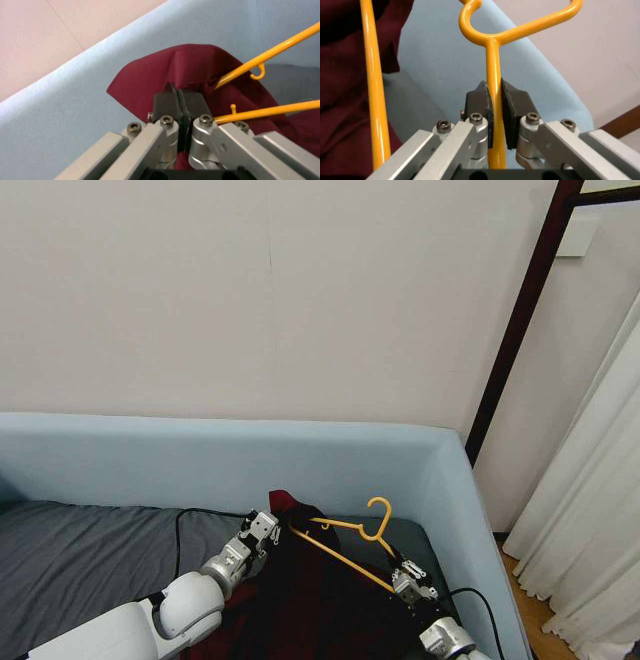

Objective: Pick up the clothes from the sofa and hang them on the clothes hanger.

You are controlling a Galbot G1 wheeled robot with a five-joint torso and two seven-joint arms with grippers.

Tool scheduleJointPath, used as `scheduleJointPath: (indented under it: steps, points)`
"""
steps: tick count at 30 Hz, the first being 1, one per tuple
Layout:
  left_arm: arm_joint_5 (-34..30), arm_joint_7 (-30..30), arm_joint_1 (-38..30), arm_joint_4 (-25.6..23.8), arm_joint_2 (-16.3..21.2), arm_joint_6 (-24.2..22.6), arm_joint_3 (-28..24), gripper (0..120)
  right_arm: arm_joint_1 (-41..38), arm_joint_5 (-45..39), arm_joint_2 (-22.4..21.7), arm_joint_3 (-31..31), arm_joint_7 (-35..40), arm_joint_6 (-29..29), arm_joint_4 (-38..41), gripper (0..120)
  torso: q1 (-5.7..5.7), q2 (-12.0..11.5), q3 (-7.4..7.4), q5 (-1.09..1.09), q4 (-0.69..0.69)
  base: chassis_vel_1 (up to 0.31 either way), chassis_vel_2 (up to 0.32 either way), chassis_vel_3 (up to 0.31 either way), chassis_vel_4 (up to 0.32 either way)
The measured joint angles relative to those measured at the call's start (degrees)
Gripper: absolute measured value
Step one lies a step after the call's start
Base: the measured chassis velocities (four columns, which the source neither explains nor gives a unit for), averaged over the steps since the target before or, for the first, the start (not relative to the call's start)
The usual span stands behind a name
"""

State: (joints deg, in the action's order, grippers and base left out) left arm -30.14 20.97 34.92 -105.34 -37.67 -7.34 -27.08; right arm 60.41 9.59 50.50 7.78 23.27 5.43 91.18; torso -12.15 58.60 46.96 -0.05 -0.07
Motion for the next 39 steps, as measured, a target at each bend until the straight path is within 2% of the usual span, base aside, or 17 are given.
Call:
scheduleJointPath:
  steps: [6,11,14,21,24,31,39]
  points:
    - [-0.8,-0.2,-0.2,-2.3,0.5,0.2,-0.7,0,-0.3,-0.4,-0.1,-0.1,0.5,-1.1,0.1,5,0.00,0.0,0.00,0.01,0.00,0.000,0.000,0.000,0.000]
    - [-2.7,-0.4,-1.4,-6.6,0.9,0.4,-3.9,0,-1.8,-1.2,0.0,0.2,0.7,-2.5,0.1,5,0.00,0.0,0.00,0.01,0.01,0.000,0.000,0.000,0.000]
    - [-3.9,0.5,-3.4,-9.2,0.0,-1.2,-6.6,0,-3.4,-1.2,-1.1,1.7,0.7,-3.0,0.7,5,0.00,0.0,0.00,0.01,0.01,0.000,0.000,0.000,0.000]
    - [-6.2,2.3,-6.2,-11.0,-2.0,-3.2,-8.7,0,-5.8,0.8,-2.8,3.5,-0.3,-2.5,0.0,5,0.00,0.0,0.00,0.01,0.00,0.000,0.000,0.000,0.000]
    - [-6.5,3.2,-6.5,-11.5,-3.1,-4.4,-9.5,0,-7.3,1.9,-3.1,4.0,-0.4,-2.2,-0.1,5,0.00,0.0,0.00,0.01,0.02,0.000,0.000,0.000,0.000]
    - [-5.6,4.5,-9.4,-9.6,-7.5,-5.6,-11.8,0,-7.4,10.1,-3.2,4.3,-1.0,0.2,0.8,5,0.00,0.0,0.00,0.01,0.00,0.000,0.000,0.000,0.000]
    - [-5.8,4.7,-12.8,-8.9,-8.4,-6.5,-14.4,0,-6.8,12.6,-3.5,2.8,-1.3,1.8,1.0,5,0.00,0.0,0.00,0.01,0.00,0.000,0.000,0.000,0.000]
